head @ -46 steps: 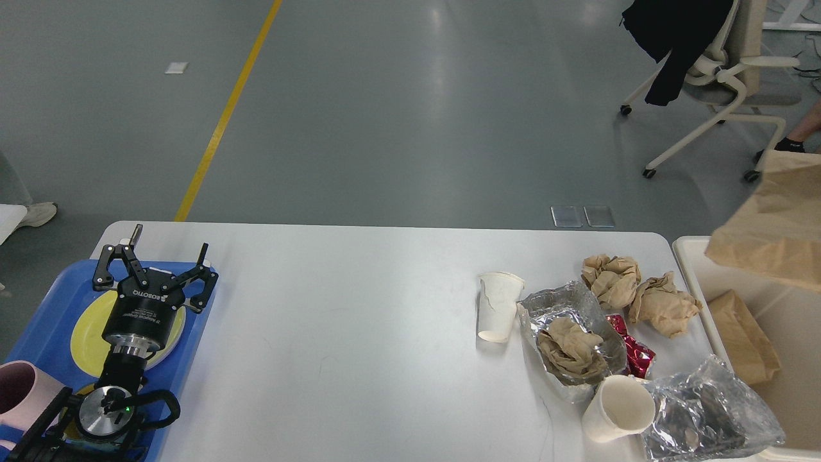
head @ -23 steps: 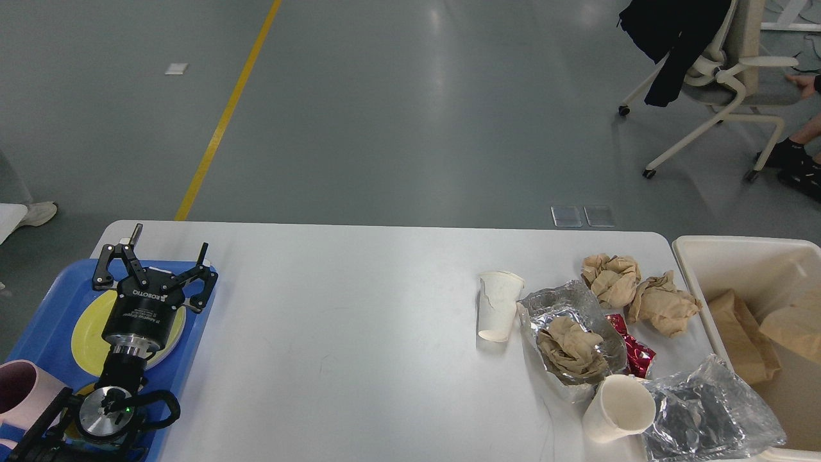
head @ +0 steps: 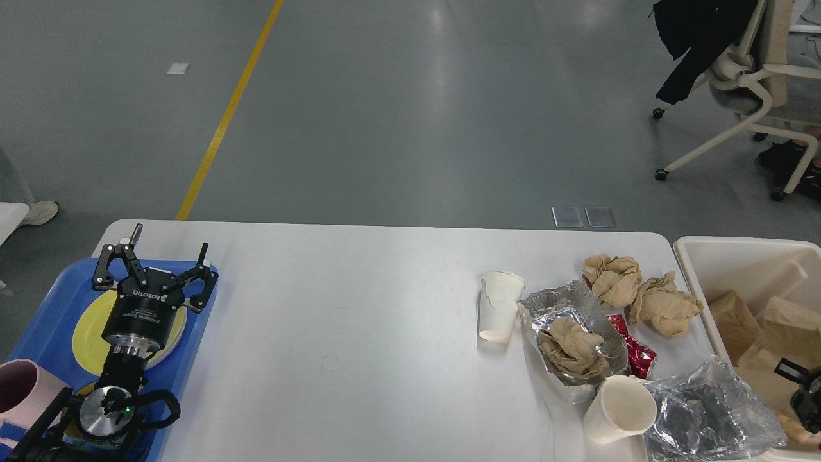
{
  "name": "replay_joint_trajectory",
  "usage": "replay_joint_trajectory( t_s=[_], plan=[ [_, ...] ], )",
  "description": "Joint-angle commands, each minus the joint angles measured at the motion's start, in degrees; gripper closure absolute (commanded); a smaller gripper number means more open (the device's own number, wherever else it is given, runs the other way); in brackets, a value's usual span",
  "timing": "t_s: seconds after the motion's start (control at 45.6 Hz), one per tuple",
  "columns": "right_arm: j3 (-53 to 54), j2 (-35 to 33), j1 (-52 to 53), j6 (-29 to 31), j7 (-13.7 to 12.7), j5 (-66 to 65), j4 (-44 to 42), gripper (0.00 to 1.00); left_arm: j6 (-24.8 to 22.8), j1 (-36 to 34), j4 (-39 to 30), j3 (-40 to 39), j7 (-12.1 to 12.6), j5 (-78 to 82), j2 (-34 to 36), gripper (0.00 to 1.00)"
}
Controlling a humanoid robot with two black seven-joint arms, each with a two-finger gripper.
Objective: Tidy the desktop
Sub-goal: 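Release the bag into the bin and withdraw the right gripper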
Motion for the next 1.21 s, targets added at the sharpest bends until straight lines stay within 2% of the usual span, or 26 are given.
replay_joint_trajectory(
  t_s=[0.0, 0.263, 0.285, 0.329, 0.351, 0.373, 0.417, 0.46, 0.943, 1.009, 1.118, 1.184],
  plan=[
    [-0.41, 1.69, -1.25, 0.01, 0.04, -0.09, -0.05, 1.00, 0.00, 0.00, 0.00, 0.00, 0.00, 0.02, 0.00, 0.03],
    [-0.41, 1.78, -1.95, -0.17, 0.04, -0.17, -0.05, 0.99, 0.00, 0.00, 0.00, 0.00, 0.00, -0.07, 0.00, 0.03],
    [-0.33, 1.70, -1.95, -0.26, -0.05, -0.17, -0.05, 0.91, 0.00, 0.00, 0.00, 0.00, 0.00, 0.01, 0.00, 0.03],
    [-0.24, 1.70, -2.13, -0.52, 0.04, -0.09, -0.14, 0.66, 0.00, 0.00, 0.00, 0.00, 0.00, -0.07, 0.00, 0.03],
    [-0.15, 1.52, -2.13, -0.95, 0.04, -0.09, -0.14, 0.52, 0.00, 0.00, 0.00, 0.00, 0.00, 0.01, 0.00, 0.03],
    [-0.06, 1.35, -2.13, -1.74, 0.04, 0.09, -0.14, 0.32, 0.00, 0.00, 0.00, 0.00, -0.09, 0.02, 0.09, 0.03],
    [0.02, 1.34, -2.13, -2.71, 0.04, 0.09, -0.14, 0.13, 0.00, 0.00, 0.00, 0.00, 0.00, -0.07, 0.00, 0.03],
    [0.02, 1.43, -2.13, -3.24, 0.04, 0.09, -0.05, 0.01, 0.00, -0.09, 0.00, 0.00, 0.00, 0.02, 0.00, 0.03],
    [-0.41, -0.32, -0.20, -2.28, -0.40, -0.26, 2.41, 0.00, 0.00, 0.00, 0.00, 0.00, 0.00, 0.02, 0.00, 0.03],
    [-0.85, -4.09, 4.71, -0.79, -0.75, -1.22, 6.61, 0.00, 0.00, -0.09, 0.00, 0.00, 0.00, 0.02, 0.00, 0.03],
    [-1.12, -12.00, 17.71, 2.29, -2.07, -8.42, 19.70, 0.00, 0.00, -0.09, 0.00, 0.00, 0.00, 0.01, 0.00, 0.03],
    [-2.26, -14.99, 26.06, 3.43, -4.26, -16.50, 27.87, 0.00, 0.00, 0.00, 0.00, 0.00, 0.00, 0.02, 0.00, 0.03]
  ],
)
